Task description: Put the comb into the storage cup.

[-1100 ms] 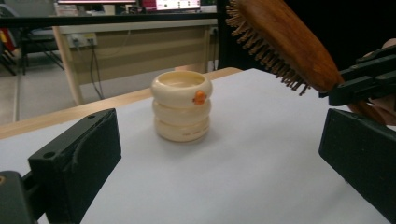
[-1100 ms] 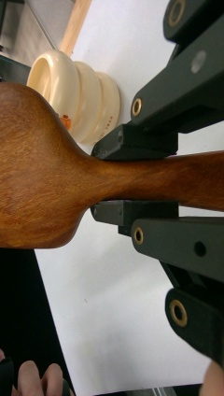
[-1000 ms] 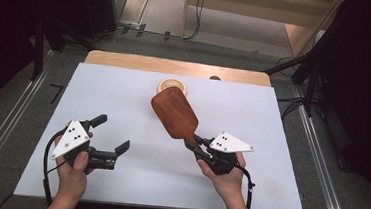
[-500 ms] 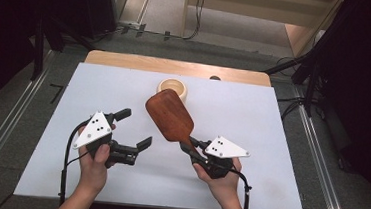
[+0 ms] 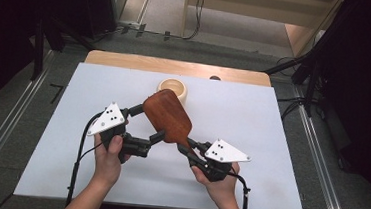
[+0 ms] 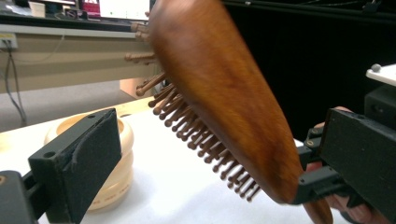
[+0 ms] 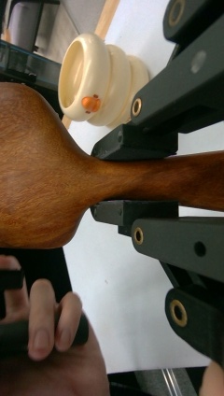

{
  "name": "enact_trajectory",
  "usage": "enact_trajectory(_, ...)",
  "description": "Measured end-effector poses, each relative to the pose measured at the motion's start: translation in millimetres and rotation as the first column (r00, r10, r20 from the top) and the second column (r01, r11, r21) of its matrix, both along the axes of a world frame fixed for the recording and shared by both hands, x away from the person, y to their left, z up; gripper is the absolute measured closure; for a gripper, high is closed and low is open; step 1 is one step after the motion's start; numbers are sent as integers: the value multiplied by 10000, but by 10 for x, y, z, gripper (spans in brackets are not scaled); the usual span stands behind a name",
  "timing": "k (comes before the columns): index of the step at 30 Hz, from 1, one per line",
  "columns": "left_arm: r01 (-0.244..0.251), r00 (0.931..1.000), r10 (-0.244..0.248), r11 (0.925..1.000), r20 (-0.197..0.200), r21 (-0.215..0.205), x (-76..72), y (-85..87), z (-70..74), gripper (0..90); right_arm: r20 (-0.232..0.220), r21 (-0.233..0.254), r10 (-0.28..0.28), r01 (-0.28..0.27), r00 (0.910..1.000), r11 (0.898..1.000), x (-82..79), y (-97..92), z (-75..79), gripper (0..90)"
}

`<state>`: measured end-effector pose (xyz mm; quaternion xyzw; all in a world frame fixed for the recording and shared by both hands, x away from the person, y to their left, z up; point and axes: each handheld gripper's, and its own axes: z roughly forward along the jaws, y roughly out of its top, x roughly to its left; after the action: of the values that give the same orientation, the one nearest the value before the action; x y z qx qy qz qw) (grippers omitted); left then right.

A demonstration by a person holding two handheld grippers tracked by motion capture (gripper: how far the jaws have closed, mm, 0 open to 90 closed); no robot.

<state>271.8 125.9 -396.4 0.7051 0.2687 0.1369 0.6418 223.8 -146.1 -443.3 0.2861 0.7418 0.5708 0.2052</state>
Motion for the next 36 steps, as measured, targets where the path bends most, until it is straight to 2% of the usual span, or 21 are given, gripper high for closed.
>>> enact_trajectory(8,258,9993,-269,9988,-250,-409,58,-121,16,0,119,126,199,-201,9997,9997,-39,55,11,707)
enact_trajectory(9,297,9993,-308,9984,-227,-472,57,-134,20,27,152,136,196,-198,9997,9997,-44,65,11,707)
enact_trajectory(11,152,9996,-163,9986,-223,-515,48,-169,29,146,155,159,210,-212,9997,9996,-55,86,14,707)
enact_trajectory(16,317,9980,-351,9973,-520,-659,70,-212,21,137,217,310,268,-275,9994,9991,-69,107,8,707)
enact_trajectory(20,370,9956,-450,9946,-817,-971,96,-208,18,144,276,389,397,-407,9988,9984,-77,120,-3,707)
enact_trajectory(22,415,9944,-508,9941,-924,-1004,102,-203,21,188,270,435,415,-426,9988,9981,-84,136,-13,707)
enact_trajectory(25,571,9932,-675,9925,-950,-1085,103,-190,17,317,243,477,504,-515,9984,9975,-80,156,-32,707)
enact_trajectory(29,875,9861,-1035,9885,-1301,-1232,131,-175,3,371,187,611,608,-619,9980,9962,-50,151,-65,706)
enact_trajectory(34,1426,9771,-1626,9791,-1375,-1449,128,-163,2,474,247,508,638,-650,9977,9966,-23,181,-96,705)
enact_trajectory(35,1542,9731,-1767,9762,-1475,-1525,139,-160,-3,488,308,457,616,-630,9976,9970,-18,186,-100,705)
enact_trajectory(36,1550,9722,-1779,9763,-1524,-1510,141,-158,-2,499,247,465,641,-652,9976,9968,-10,192,-103,705)
